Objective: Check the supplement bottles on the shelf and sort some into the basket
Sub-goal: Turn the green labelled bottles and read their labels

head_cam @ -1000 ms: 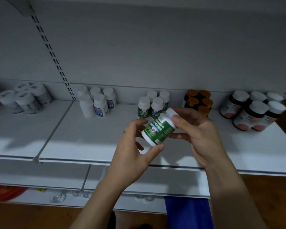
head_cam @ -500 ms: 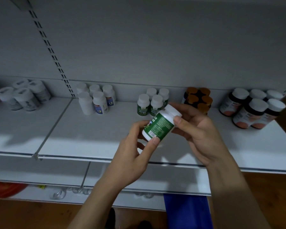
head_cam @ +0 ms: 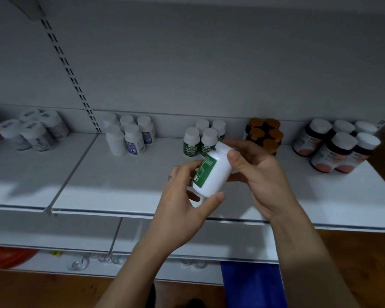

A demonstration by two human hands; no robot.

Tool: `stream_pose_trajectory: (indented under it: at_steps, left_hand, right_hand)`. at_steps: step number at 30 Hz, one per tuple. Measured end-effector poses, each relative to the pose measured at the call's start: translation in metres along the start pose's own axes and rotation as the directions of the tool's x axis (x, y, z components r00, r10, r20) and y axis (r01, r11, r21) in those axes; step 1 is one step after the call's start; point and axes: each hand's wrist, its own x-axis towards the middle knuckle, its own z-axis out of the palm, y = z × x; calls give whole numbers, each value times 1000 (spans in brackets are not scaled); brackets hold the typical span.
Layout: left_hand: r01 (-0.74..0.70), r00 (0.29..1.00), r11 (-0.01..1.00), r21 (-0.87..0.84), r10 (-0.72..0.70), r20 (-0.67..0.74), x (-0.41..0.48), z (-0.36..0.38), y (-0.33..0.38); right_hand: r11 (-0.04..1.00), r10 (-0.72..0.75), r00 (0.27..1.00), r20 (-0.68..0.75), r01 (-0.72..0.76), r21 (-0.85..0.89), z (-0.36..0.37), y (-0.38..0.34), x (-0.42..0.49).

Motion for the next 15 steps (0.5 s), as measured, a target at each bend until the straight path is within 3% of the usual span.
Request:
stream_pose_trajectory:
  at_steps: [10, 13, 15]
  left_hand:
    - [104, 991, 940, -324, -71, 112, -7, -3, 4]
    - [122, 989, 950, -289, -92, 115, -7, -5, 2]
    - [57, 995, 989, -137, -45, 90, -9, -4, 0]
  right_hand:
    - [988, 28, 969, 247, -63, 138, -1, -2, 0]
    - [996, 22, 983, 180, -37, 77, 5, -4, 1]
    - [1000, 24, 993, 112, -26, 14, 10, -6, 0]
